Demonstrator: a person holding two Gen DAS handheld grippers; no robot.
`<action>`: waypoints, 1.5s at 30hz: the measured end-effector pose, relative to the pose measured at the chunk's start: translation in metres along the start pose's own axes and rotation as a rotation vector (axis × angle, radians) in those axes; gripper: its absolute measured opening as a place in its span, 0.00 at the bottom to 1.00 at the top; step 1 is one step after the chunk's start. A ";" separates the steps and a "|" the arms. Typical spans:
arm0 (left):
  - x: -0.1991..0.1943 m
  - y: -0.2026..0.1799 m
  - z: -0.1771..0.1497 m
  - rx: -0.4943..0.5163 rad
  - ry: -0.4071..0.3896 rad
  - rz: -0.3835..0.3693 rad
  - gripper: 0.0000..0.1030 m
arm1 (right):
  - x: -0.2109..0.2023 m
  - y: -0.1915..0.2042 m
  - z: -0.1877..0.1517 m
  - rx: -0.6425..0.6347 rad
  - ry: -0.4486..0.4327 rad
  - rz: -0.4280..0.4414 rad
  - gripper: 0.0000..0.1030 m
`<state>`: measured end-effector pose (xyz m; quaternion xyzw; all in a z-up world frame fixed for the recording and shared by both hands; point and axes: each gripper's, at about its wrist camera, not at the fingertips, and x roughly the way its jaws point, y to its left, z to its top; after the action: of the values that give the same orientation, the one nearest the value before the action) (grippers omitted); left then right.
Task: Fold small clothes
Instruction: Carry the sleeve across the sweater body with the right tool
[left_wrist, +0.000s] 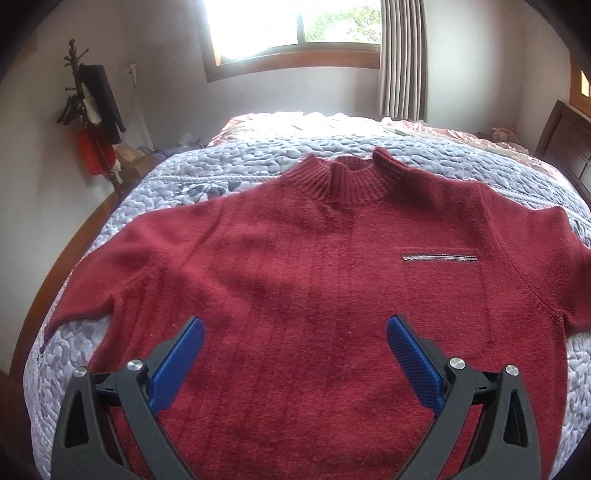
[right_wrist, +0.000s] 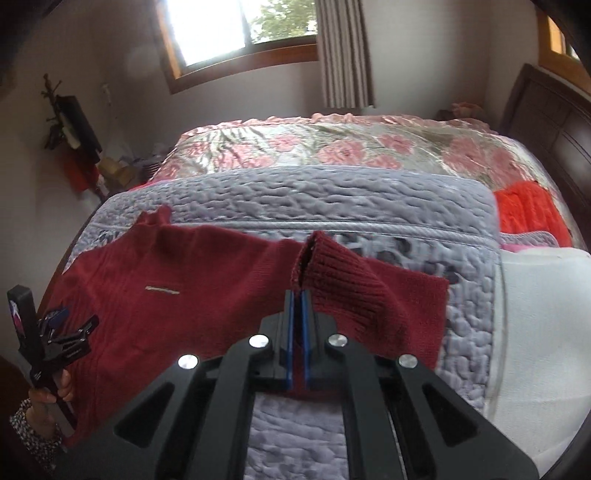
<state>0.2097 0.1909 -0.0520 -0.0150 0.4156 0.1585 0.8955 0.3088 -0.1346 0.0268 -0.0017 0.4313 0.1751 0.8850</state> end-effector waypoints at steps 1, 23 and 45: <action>0.000 0.004 -0.001 -0.003 0.000 0.006 0.96 | 0.009 0.016 0.002 -0.024 0.012 0.021 0.02; 0.001 -0.061 0.020 0.052 0.062 -0.249 0.96 | 0.035 0.040 -0.048 -0.014 0.100 0.077 0.29; 0.021 -0.233 0.042 0.209 0.154 -0.363 0.27 | 0.013 -0.079 -0.151 0.228 0.121 -0.031 0.31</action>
<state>0.3230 -0.0181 -0.0650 -0.0089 0.4873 -0.0509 0.8717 0.2255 -0.2278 -0.0894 0.0819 0.5011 0.1110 0.8544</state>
